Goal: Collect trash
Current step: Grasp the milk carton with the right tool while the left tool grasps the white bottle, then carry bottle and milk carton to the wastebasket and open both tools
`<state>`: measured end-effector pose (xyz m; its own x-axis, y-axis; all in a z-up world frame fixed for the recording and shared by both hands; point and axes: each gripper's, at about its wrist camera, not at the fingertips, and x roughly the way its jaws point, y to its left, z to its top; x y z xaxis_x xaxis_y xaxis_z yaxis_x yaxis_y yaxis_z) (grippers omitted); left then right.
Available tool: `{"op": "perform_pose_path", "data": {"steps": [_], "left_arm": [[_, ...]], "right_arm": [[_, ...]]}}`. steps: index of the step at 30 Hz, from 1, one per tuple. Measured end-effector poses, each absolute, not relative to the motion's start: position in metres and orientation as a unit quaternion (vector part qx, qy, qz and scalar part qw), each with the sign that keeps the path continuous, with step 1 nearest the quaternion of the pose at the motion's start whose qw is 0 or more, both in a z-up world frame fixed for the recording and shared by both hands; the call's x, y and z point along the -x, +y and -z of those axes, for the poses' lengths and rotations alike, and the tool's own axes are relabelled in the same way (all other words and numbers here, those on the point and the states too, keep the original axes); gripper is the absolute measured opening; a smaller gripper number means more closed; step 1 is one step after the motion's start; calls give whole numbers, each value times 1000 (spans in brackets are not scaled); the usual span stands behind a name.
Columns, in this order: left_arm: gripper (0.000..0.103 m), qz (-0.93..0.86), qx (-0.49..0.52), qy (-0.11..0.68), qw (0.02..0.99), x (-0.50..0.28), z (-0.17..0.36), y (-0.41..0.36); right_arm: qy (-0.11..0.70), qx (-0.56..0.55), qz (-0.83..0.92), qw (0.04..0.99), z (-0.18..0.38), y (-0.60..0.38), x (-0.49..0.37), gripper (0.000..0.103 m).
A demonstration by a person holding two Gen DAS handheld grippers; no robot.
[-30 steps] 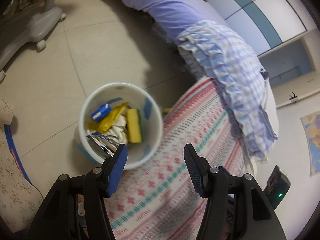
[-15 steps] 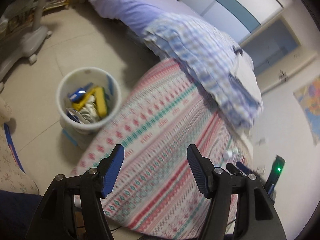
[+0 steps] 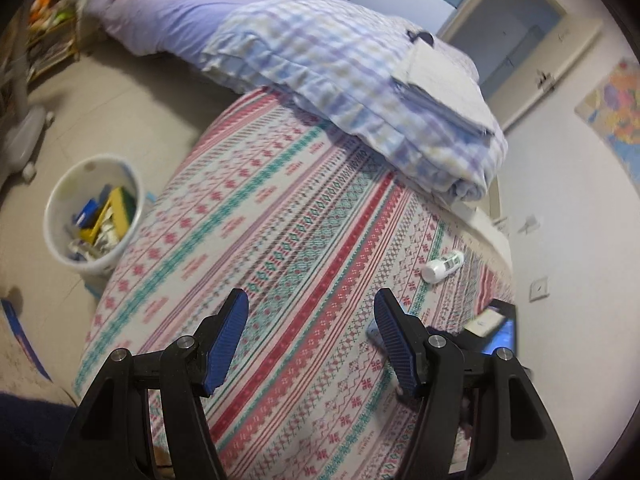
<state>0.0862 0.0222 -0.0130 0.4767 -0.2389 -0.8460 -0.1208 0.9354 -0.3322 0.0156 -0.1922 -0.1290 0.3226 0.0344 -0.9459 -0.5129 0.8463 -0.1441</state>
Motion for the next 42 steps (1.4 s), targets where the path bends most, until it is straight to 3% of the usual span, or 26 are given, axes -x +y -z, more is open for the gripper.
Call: {"op": "perform_pose_path", "data": {"steps": [8, 14, 22, 29, 30, 31, 42], "left_arm": [[68, 78, 111, 527, 839, -126, 29, -36], [68, 195, 71, 548, 811, -174, 62, -138], [68, 212, -105, 538, 809, -209, 112, -247], [66, 230, -136, 554, 789, -226, 146, -273], [61, 230, -140, 553, 788, -227, 150, -275], [45, 225, -150, 550, 790, -227, 154, -276], [40, 203, -182, 471, 839, -190, 113, -219]], "right_arm": [[556, 164, -203, 789, 101, -211, 8, 62], [540, 47, -60, 838, 67, -309, 13, 63], [538, 15, 54, 841, 61, -360, 9, 63], [531, 6, 74, 844, 52, -371, 15, 63], [529, 4, 75, 845, 51, -372, 15, 63], [527, 0, 75, 847, 51, -373, 11, 63], [513, -57, 52, 855, 43, -368, 2, 63]]}}
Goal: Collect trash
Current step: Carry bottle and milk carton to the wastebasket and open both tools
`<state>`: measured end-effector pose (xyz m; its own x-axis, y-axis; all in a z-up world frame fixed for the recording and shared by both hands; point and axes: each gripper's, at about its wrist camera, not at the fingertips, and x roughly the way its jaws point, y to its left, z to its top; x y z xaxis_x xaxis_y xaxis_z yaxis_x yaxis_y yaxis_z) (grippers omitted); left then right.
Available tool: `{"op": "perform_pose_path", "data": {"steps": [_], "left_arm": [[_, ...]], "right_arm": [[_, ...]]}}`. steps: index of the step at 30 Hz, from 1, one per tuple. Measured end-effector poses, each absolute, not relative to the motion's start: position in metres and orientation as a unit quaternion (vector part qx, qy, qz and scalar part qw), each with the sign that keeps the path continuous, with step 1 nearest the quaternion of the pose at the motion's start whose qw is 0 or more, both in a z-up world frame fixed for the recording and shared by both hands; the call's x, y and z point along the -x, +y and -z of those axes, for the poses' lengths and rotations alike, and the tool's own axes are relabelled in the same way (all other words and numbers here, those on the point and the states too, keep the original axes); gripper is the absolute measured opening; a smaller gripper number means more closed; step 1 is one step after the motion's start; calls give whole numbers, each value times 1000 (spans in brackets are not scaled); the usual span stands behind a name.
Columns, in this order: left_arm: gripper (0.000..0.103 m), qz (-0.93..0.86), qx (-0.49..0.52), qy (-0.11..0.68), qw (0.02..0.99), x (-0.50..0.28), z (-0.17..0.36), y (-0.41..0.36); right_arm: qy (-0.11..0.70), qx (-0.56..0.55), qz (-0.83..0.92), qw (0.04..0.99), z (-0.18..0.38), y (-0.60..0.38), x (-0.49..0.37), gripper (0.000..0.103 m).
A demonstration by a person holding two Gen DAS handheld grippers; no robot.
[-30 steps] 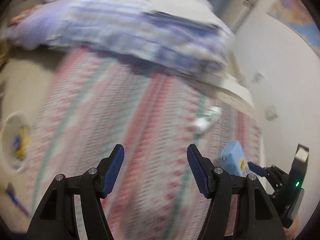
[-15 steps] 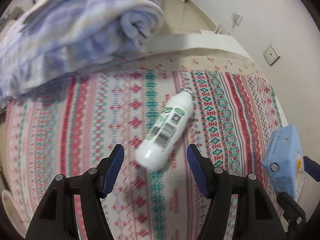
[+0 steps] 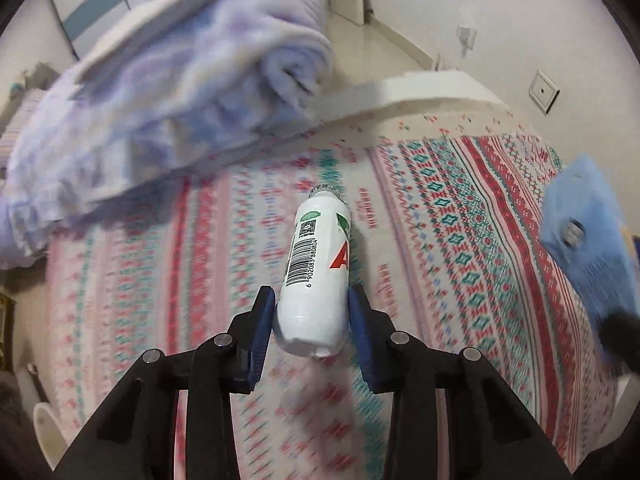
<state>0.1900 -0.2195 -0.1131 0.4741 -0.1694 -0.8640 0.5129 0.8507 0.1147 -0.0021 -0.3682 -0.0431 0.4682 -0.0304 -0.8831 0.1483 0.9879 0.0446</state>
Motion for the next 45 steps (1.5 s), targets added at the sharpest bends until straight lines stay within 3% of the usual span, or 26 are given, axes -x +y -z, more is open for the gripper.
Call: {"op": "perform_pose_path", "data": {"steps": [20, 28, 37, 45], "left_arm": [[40, 124, -161, 429, 880, -116, 54, -42], [40, 101, -68, 447, 886, -110, 49, 46], [40, 15, 110, 473, 874, -129, 49, 217], [40, -52, 142, 534, 832, -138, 105, 282]], "right_arm": [[487, -31, -13, 873, 21, -271, -26, 63], [478, -1, -46, 877, 21, -215, -38, 63], [465, -1, -95, 880, 17, -158, -45, 63], [471, -19, -151, 869, 22, -117, -47, 63]]}}
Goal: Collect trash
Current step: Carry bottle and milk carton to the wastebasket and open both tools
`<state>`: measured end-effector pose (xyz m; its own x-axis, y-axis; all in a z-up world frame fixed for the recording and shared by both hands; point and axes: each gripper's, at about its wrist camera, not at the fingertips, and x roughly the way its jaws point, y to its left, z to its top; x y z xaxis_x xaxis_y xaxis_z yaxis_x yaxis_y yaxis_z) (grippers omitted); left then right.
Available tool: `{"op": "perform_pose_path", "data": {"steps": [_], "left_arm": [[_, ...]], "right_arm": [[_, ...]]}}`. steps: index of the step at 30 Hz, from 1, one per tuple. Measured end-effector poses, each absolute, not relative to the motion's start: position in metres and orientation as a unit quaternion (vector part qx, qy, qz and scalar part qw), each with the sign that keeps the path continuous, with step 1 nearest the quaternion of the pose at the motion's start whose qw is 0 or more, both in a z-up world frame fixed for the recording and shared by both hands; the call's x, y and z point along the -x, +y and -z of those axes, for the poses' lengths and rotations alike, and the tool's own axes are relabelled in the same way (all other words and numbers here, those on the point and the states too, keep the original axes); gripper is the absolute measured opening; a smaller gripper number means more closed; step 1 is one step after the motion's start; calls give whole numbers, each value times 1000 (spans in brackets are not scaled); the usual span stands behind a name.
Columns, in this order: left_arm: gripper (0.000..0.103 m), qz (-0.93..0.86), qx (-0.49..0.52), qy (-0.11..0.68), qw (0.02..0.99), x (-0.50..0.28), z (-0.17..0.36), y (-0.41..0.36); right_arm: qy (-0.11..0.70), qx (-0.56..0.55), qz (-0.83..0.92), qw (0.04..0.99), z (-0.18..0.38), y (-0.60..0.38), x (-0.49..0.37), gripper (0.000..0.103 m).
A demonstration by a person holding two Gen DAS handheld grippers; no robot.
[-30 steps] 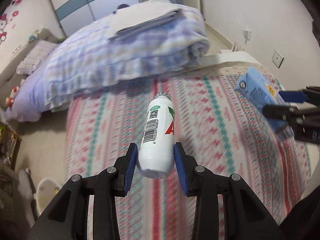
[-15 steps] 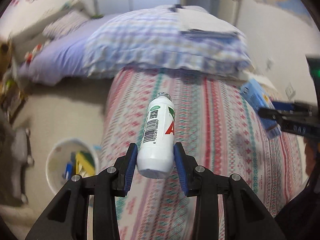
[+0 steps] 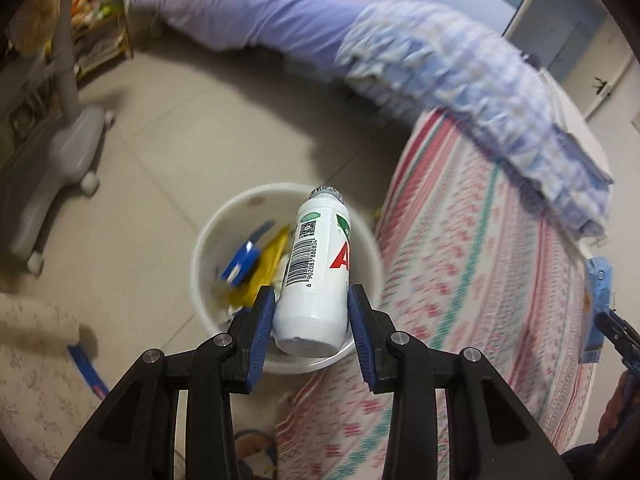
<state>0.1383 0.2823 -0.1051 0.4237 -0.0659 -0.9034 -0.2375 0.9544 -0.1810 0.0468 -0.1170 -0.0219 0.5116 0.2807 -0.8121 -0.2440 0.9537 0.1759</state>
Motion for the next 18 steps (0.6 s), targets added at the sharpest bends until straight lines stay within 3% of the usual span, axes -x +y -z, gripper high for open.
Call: {"op": "perform_pose_path", "data": {"steps": [12, 18], "left_arm": [[41, -102, 130, 538, 827, -158, 157, 286], [41, -102, 165, 625, 756, -163, 225, 298]], "right_arm": [[492, -17, -208, 845, 46, -65, -51, 63], [496, -16, -224, 839, 56, -50, -54, 63]]}}
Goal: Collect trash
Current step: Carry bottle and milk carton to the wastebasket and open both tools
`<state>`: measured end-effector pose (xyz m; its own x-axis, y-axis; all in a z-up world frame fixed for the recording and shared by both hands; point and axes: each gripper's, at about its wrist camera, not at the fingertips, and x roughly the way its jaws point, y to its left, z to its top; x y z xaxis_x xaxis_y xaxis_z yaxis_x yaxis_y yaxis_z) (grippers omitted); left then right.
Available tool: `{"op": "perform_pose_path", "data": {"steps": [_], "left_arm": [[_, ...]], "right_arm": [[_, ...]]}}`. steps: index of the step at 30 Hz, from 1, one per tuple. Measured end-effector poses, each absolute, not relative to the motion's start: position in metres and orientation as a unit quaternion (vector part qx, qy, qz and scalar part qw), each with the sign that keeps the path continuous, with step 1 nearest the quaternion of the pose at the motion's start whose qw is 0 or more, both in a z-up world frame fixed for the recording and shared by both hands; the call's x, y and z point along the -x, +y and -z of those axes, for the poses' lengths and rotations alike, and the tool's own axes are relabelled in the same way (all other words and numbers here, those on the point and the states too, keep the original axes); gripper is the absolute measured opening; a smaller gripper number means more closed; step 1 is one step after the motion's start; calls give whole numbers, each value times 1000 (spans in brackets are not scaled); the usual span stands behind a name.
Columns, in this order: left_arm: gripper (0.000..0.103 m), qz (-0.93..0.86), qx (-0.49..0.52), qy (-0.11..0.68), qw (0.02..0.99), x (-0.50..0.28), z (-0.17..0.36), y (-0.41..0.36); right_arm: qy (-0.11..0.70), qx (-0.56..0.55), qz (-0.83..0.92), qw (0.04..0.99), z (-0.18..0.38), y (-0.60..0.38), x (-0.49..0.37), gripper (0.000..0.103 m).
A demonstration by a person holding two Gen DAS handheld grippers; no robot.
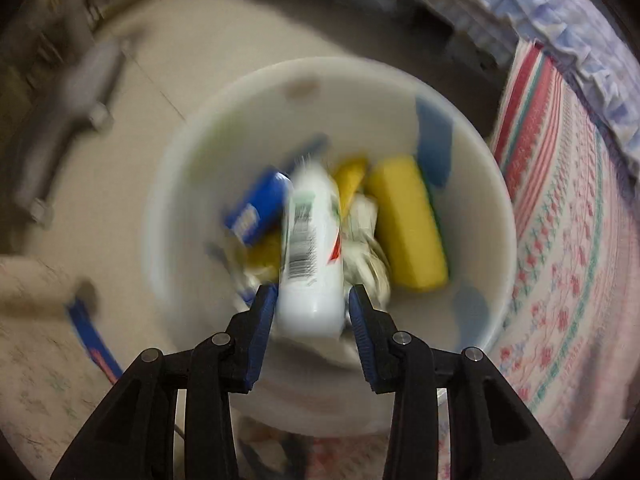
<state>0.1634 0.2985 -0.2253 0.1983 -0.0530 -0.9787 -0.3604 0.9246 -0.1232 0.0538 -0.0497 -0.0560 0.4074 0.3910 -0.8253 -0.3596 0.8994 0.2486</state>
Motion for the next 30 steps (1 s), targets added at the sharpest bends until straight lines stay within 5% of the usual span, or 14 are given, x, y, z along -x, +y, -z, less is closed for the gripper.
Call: {"op": "perform_pose_path", "data": {"steps": [3, 6, 30], "left_arm": [[42, -91, 196, 588, 779, -155, 195, 310], [55, -96, 227, 550, 798, -145, 162, 323], [55, -140, 347, 506, 777, -106, 121, 380]], "right_arm": [[494, -11, -230, 838, 57, -44, -53, 63], [492, -9, -236, 838, 58, -40, -53, 63], [535, -37, -310, 785, 125, 201, -121, 67]]}}
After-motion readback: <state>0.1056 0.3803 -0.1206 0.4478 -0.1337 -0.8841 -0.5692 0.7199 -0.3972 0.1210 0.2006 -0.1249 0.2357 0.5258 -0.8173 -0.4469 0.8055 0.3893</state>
